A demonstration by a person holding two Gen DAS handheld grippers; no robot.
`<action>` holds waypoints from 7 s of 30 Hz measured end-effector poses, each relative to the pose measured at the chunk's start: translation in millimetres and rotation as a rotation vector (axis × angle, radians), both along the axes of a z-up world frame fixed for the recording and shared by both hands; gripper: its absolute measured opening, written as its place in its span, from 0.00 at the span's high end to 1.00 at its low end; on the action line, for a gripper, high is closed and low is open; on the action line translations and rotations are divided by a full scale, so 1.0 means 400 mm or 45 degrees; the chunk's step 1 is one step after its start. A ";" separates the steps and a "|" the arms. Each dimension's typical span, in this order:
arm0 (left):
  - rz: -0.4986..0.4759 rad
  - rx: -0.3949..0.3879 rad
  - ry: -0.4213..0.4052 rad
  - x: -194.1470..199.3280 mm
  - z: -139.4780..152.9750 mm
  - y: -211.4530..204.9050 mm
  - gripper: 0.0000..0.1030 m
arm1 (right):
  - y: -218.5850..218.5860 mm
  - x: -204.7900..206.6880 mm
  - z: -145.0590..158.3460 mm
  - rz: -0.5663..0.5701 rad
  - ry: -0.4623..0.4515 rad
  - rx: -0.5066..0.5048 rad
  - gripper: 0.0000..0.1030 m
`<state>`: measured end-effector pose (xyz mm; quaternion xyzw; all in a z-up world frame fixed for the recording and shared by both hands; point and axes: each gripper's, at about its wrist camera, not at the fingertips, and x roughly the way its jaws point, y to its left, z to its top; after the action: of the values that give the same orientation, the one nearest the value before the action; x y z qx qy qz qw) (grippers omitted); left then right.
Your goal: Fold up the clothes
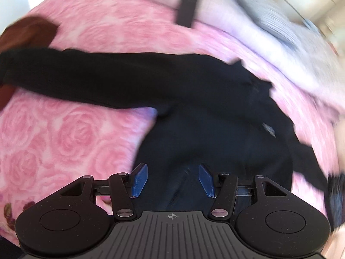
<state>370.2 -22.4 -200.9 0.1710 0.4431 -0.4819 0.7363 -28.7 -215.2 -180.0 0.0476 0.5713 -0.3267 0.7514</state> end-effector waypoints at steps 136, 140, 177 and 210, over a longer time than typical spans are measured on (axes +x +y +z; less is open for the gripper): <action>-0.263 0.326 -0.326 -0.840 -0.282 -0.828 0.42 | -0.768 -0.621 -0.153 -0.600 -0.988 0.158 0.82; -0.189 0.352 -0.331 -0.805 -0.285 -0.837 0.42 | -0.747 -0.713 -0.165 -0.618 -0.944 0.156 0.82; -0.127 0.206 -0.005 -0.684 -0.306 -0.883 0.52 | -0.916 -0.431 -0.268 0.338 -0.469 0.453 0.33; -0.250 0.273 -0.128 -0.727 -0.359 -0.867 0.51 | -0.798 -0.672 -0.271 -0.050 -0.518 0.166 0.52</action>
<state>79.2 -369.1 -344.5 0.3150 0.4356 -0.4924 0.6845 -297.5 -534.4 -288.5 0.1722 0.4268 -0.2873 0.8400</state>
